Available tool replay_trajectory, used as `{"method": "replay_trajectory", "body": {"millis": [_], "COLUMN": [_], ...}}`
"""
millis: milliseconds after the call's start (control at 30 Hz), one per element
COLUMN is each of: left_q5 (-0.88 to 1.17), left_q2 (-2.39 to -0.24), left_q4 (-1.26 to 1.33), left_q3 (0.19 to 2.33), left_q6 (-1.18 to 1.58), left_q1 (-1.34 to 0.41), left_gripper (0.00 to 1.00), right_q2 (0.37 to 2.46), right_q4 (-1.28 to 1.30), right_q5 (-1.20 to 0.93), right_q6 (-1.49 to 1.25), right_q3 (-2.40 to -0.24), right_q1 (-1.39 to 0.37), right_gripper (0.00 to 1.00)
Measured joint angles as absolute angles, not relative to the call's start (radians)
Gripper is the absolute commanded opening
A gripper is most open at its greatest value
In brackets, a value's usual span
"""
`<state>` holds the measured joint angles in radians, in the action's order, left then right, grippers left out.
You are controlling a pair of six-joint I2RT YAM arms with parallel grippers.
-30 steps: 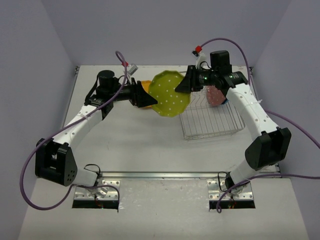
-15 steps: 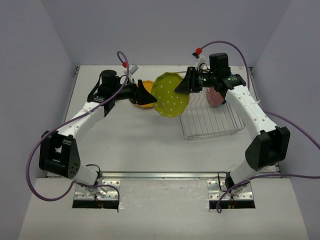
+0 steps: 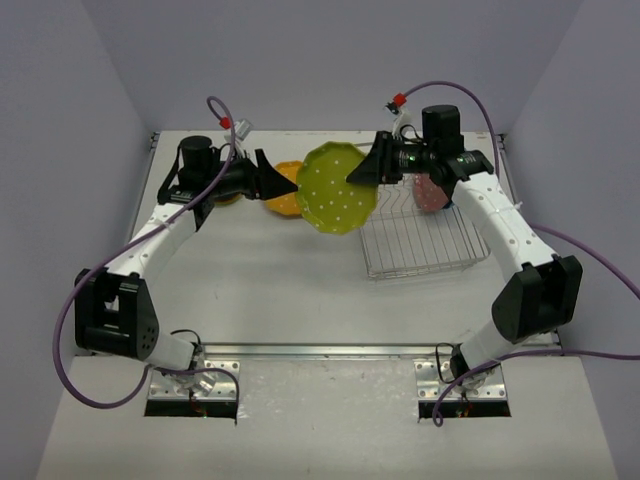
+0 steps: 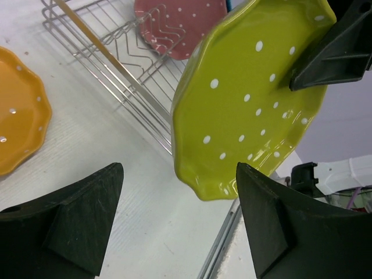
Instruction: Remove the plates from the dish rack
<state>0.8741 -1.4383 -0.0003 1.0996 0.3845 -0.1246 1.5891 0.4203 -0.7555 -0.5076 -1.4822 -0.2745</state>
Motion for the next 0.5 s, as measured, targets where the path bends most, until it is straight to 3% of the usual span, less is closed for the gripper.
{"method": "replay_trajectory", "body": {"millis": [267,500], "left_q5": [0.99,1.104], "left_q2": [-1.471,-1.48], "left_q4": [0.087,0.194], "left_q3": [1.087,1.051], "left_q6": [0.468,0.56], "left_q1": [-0.142,-0.189], "left_gripper": [0.69,0.54], "right_q2": [1.585,1.597], "right_q4": [0.269,0.17], "right_q5": [-0.933,-1.005], "right_q6": [-0.652,-0.748], "right_q3": [-1.414,-1.4], "right_q1": [-0.277,-0.277], "right_gripper": [0.0,0.0]}}
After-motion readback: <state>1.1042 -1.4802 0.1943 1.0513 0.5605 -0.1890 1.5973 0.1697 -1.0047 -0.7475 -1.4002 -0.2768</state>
